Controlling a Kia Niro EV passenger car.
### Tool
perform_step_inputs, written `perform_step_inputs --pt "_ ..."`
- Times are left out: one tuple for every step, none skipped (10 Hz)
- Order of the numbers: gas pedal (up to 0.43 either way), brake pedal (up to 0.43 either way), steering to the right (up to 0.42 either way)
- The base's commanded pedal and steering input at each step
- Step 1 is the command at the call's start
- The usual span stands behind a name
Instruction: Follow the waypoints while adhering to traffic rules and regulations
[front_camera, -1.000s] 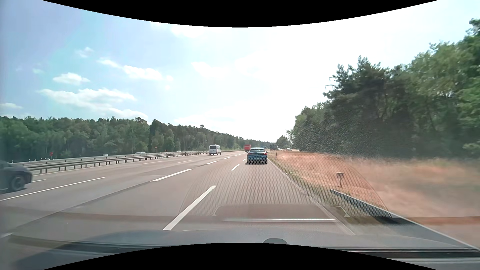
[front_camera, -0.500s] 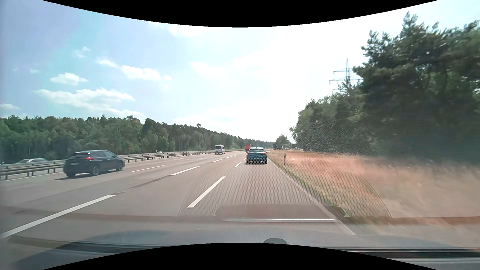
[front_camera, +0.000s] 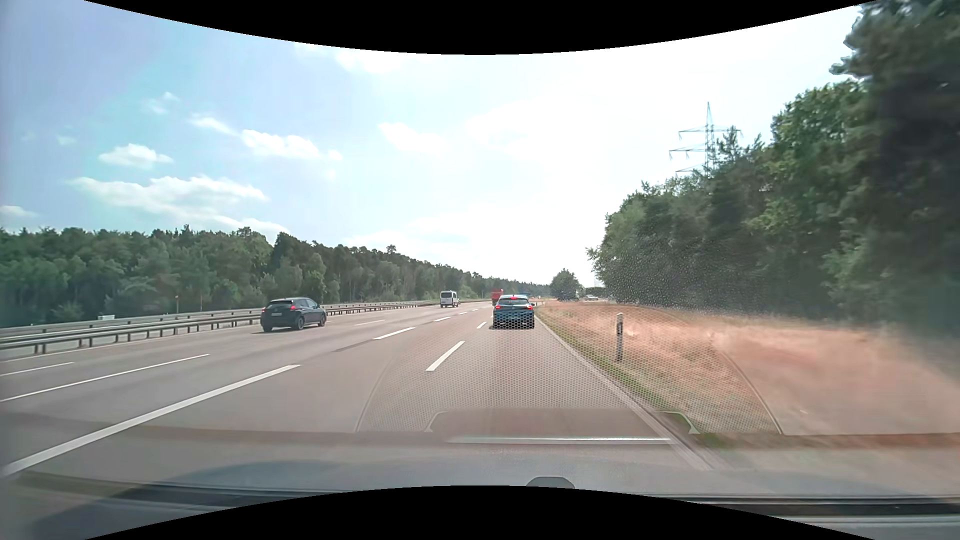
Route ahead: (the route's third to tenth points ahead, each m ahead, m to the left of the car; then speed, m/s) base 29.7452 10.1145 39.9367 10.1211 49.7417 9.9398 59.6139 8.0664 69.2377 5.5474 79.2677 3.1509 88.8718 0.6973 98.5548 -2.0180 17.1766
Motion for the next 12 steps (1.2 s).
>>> perform_step_inputs --pt "0.0 0.195 -0.001" --pt "0.0 0.183 -0.001" --pt "0.0 0.165 -0.001" --pt "0.0 0.152 -0.001" --pt "0.0 0.152 -0.001" --pt "0.0 0.152 -0.001" --pt "0.0 0.152 -0.001" --pt "0.0 0.152 -0.001" --pt "0.0 0.152 -0.001" --pt "0.0 0.152 -0.001" --pt "0.0 0.152 -0.001" --pt "0.0 0.152 -0.001"
